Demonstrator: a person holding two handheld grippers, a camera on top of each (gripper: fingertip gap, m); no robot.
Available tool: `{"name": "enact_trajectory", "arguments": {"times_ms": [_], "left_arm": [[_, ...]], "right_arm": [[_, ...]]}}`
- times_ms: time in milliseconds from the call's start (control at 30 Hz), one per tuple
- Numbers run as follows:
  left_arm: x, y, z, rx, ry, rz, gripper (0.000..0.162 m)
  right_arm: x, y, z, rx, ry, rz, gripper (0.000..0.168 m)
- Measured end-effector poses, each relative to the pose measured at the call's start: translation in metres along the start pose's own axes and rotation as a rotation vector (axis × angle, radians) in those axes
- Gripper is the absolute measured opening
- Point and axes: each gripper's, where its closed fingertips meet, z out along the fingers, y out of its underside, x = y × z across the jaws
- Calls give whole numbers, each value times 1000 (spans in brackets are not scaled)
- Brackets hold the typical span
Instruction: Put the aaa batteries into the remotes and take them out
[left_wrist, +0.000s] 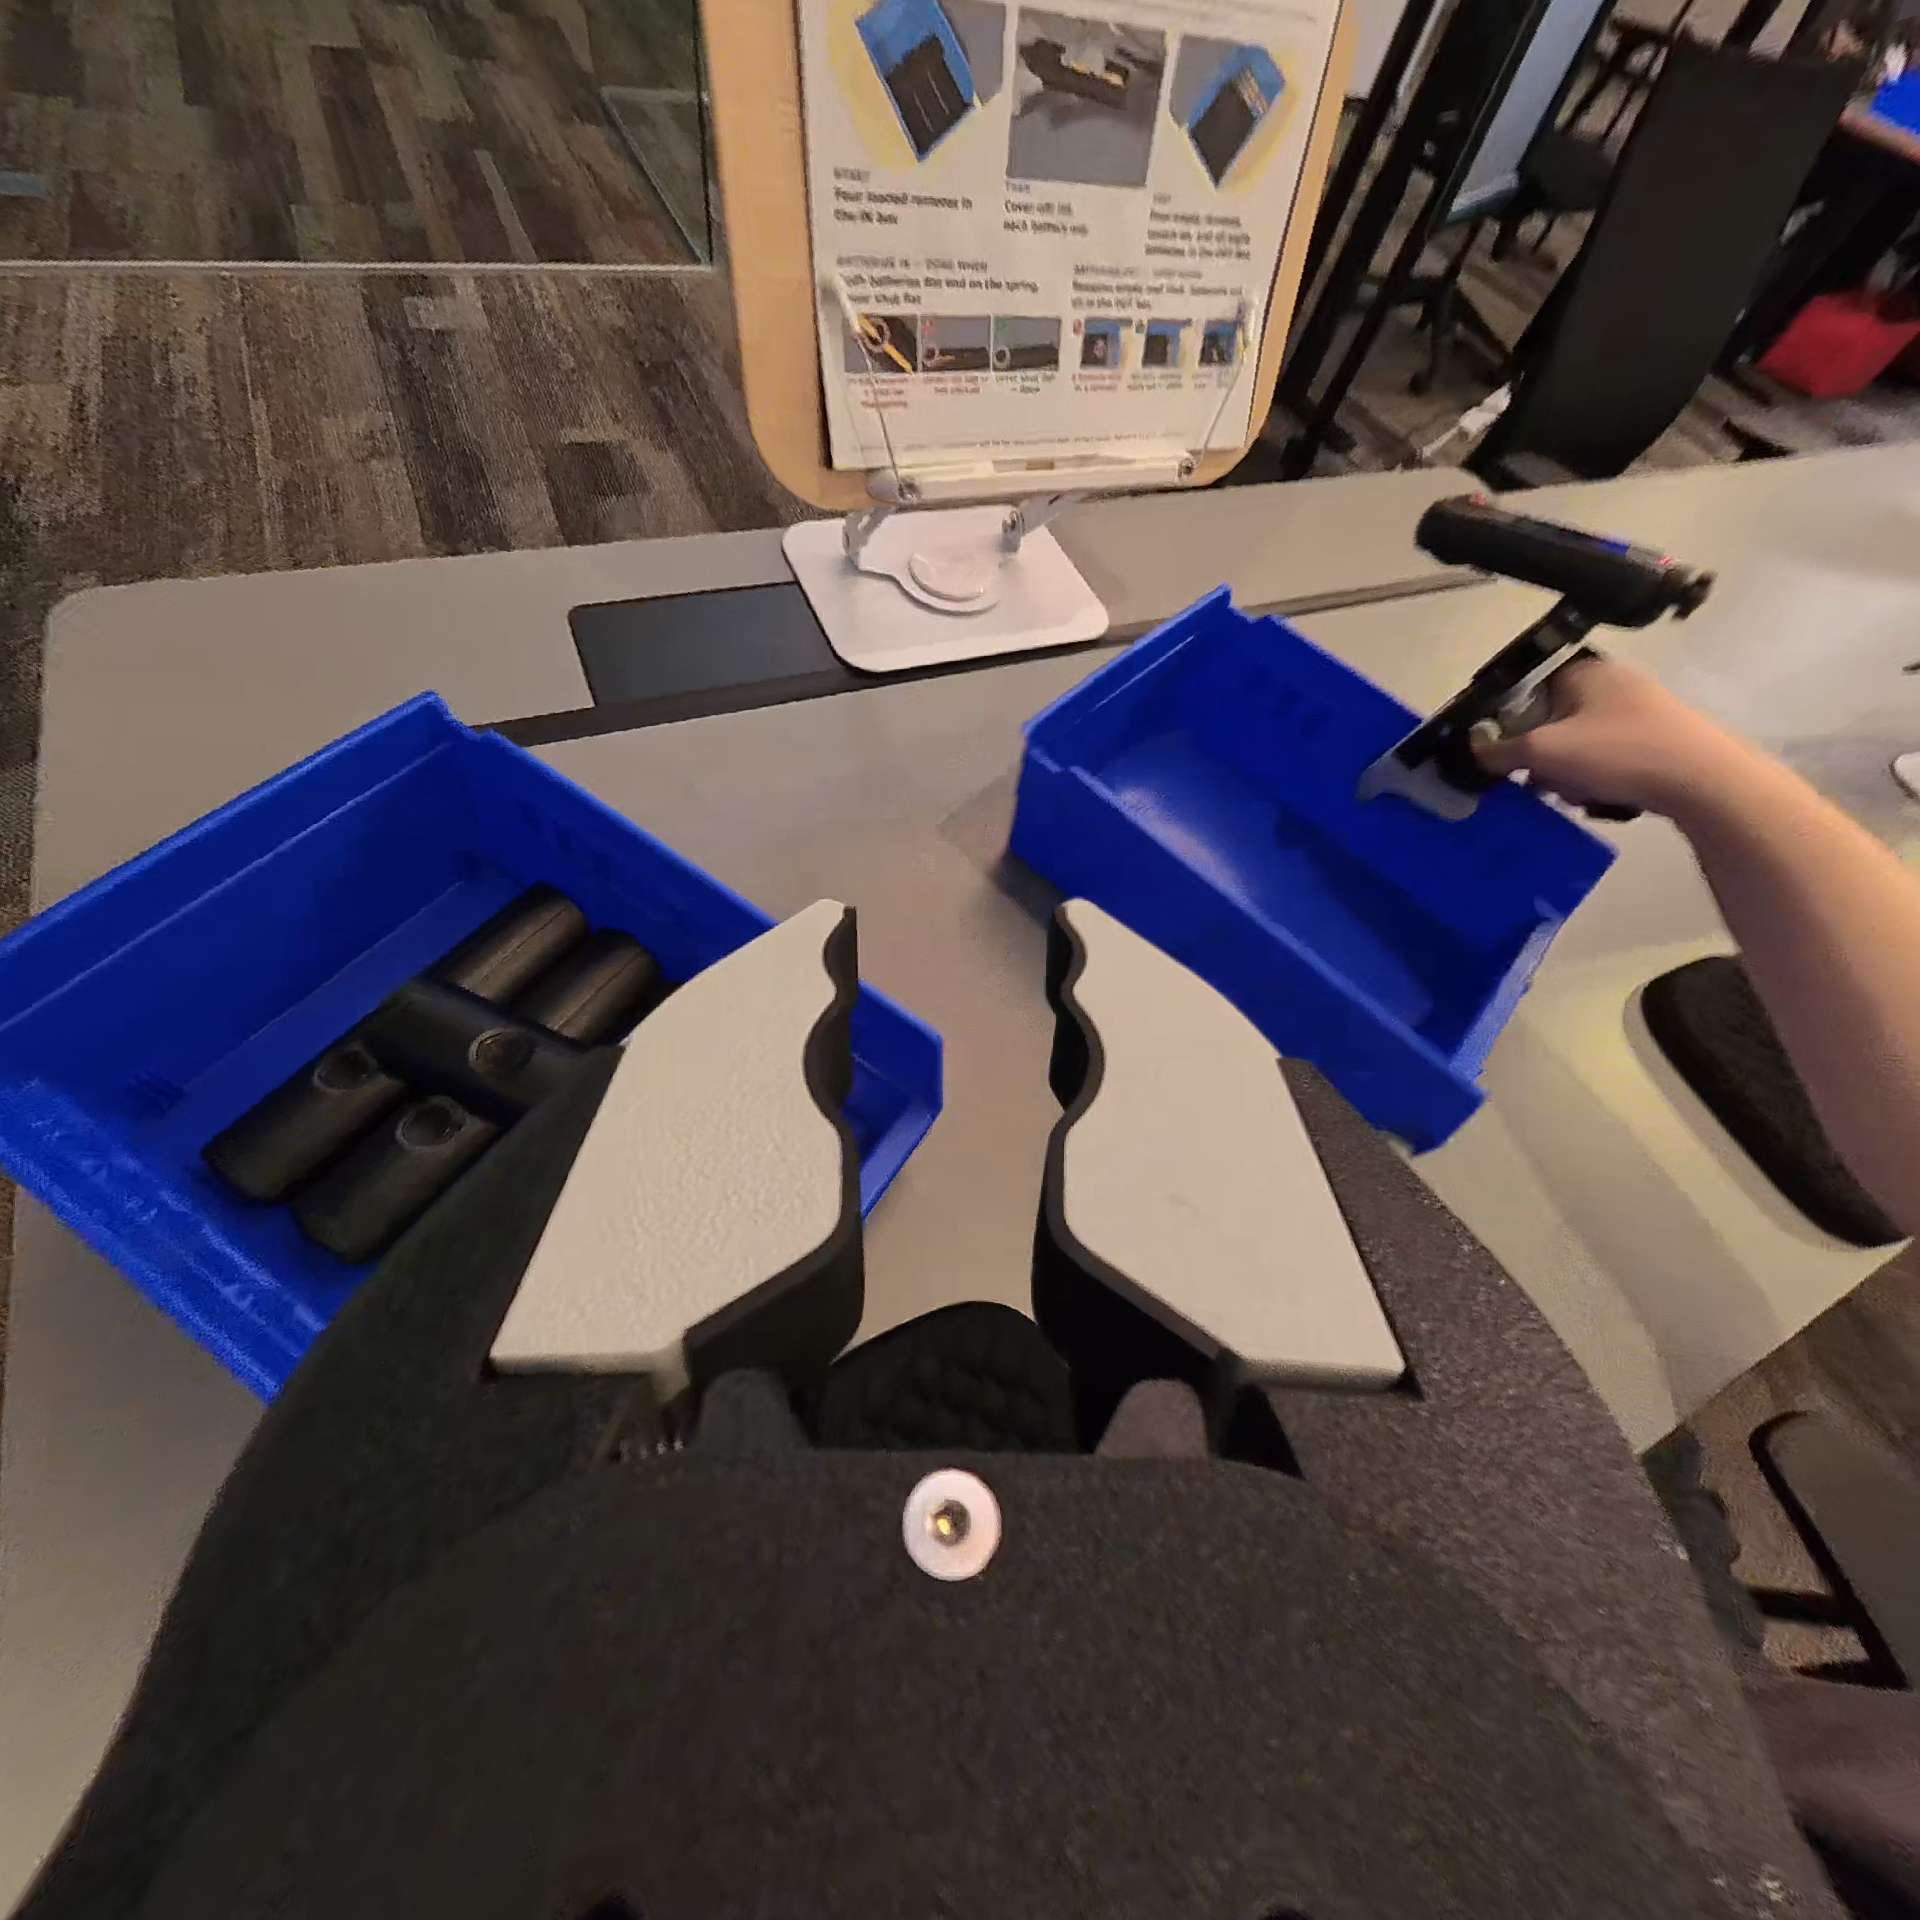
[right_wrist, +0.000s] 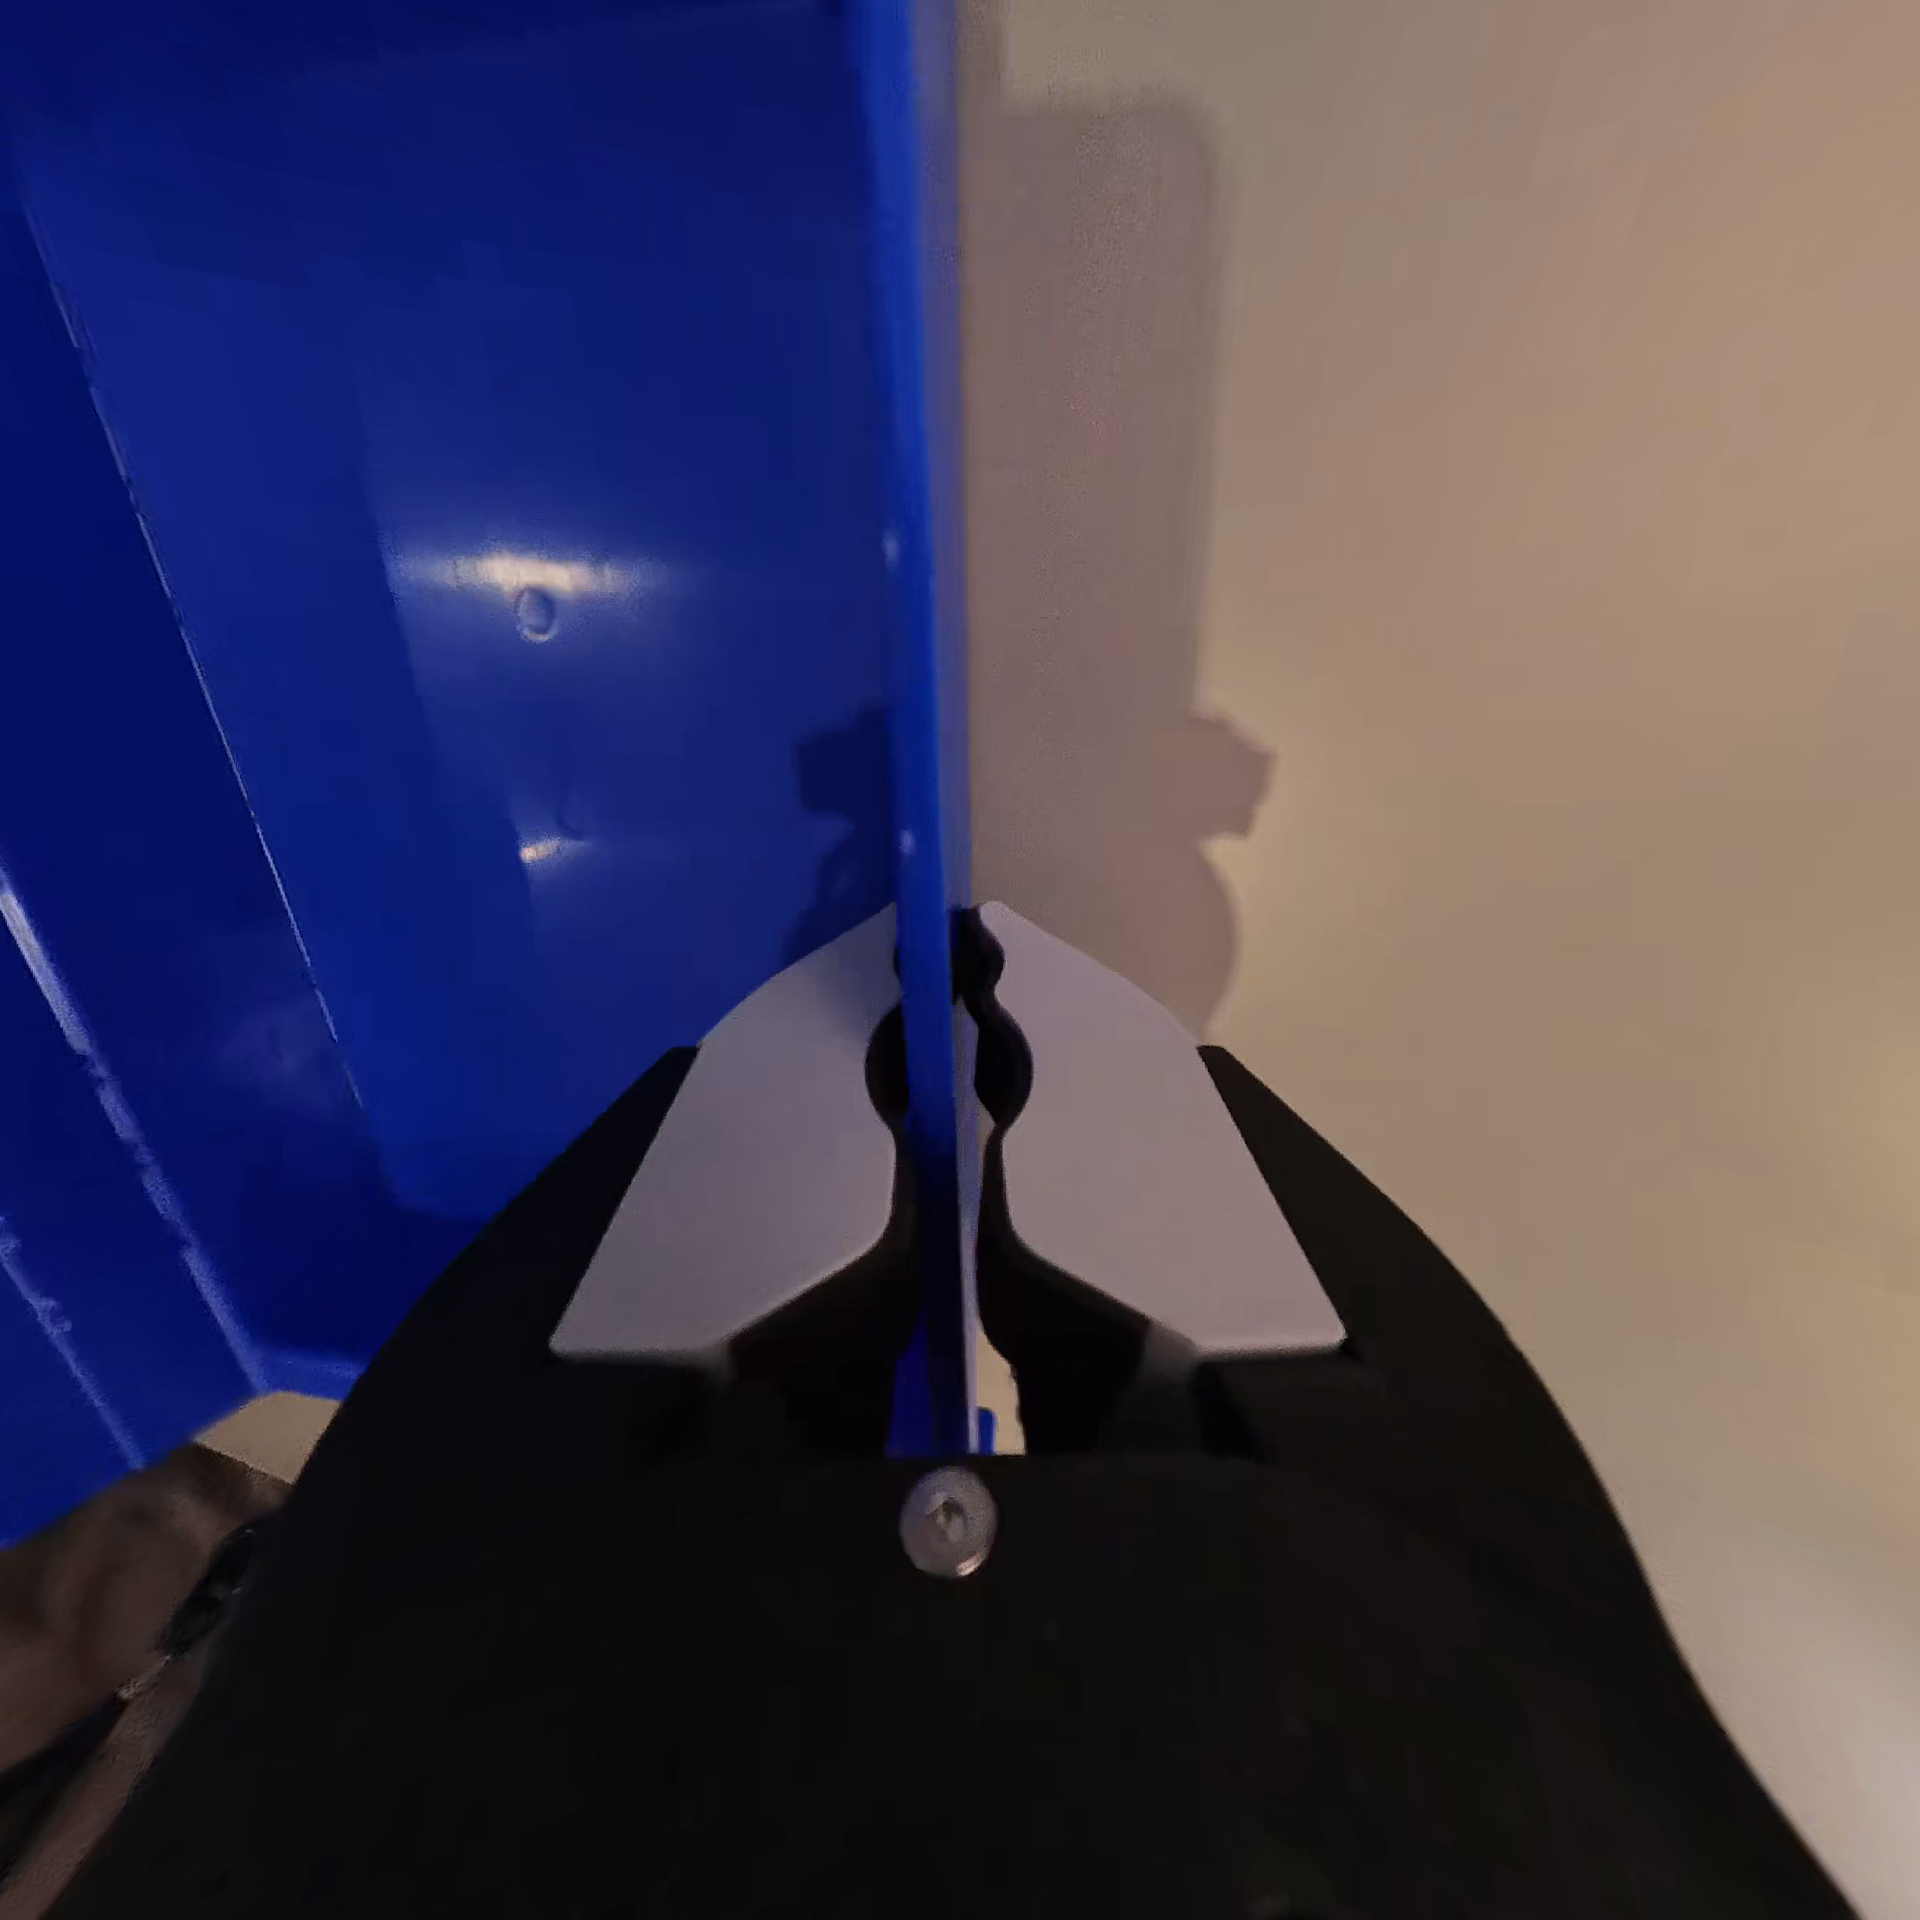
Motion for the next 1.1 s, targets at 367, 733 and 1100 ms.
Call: {"name": "enact_trajectory", "arguments": {"times_ms": [367,733,1100], "left_arm": [[27,-20,29,16,-11,93,34],[-15,-8,33,-73,-80,-40,39],[-164,92,-8,-269,-457,-271,62]], "right_arm": [[211,92,-54,45,111,245,8],[272,137,-72,97,92,320,8],[281,123,-106,340,112,295,33]]}}
